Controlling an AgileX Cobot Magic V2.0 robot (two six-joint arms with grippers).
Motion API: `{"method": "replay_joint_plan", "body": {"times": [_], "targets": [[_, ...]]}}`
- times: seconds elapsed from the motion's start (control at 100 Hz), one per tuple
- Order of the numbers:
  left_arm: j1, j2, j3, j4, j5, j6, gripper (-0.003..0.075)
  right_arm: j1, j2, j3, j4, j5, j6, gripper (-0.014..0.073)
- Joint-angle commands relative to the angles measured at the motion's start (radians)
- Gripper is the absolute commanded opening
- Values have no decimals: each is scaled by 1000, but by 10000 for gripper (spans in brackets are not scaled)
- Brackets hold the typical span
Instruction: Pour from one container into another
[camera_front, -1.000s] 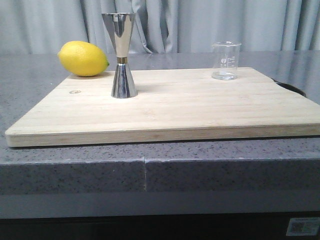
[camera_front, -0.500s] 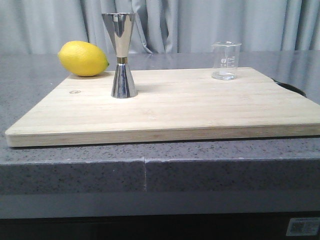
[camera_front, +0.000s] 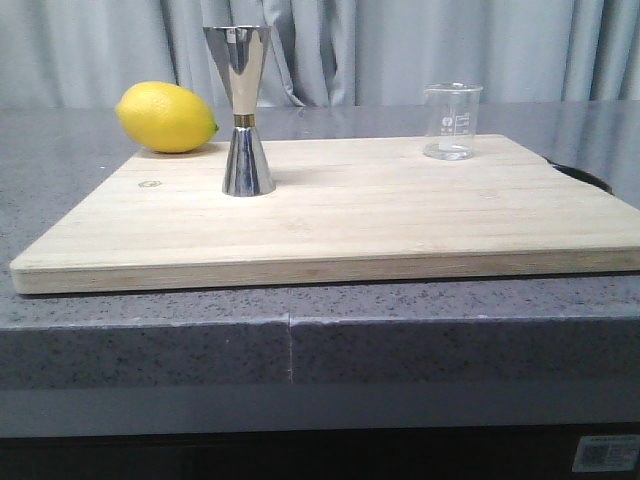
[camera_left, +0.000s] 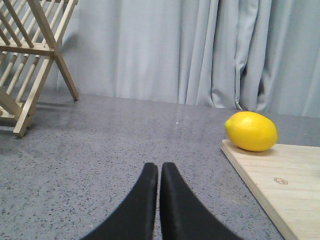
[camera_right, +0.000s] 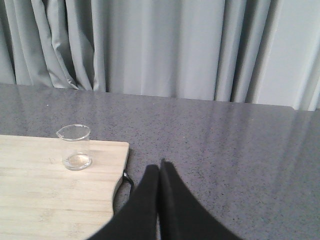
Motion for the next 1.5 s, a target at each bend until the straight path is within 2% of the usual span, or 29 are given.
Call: {"method": "replay_joint_plan", "body": {"times": [0.0, 1.34, 1.49], "targets": [[-8, -23, 29, -1, -82, -8, -19, -5, 6, -27, -3, -75, -2, -70], [-8, -21, 29, -1, -82, -8, -19, -5, 6, -27, 7, -80, -2, -70], [-8, -21, 29, -1, -82, -8, -19, -5, 6, 33, 16, -115, -2, -70]]}}
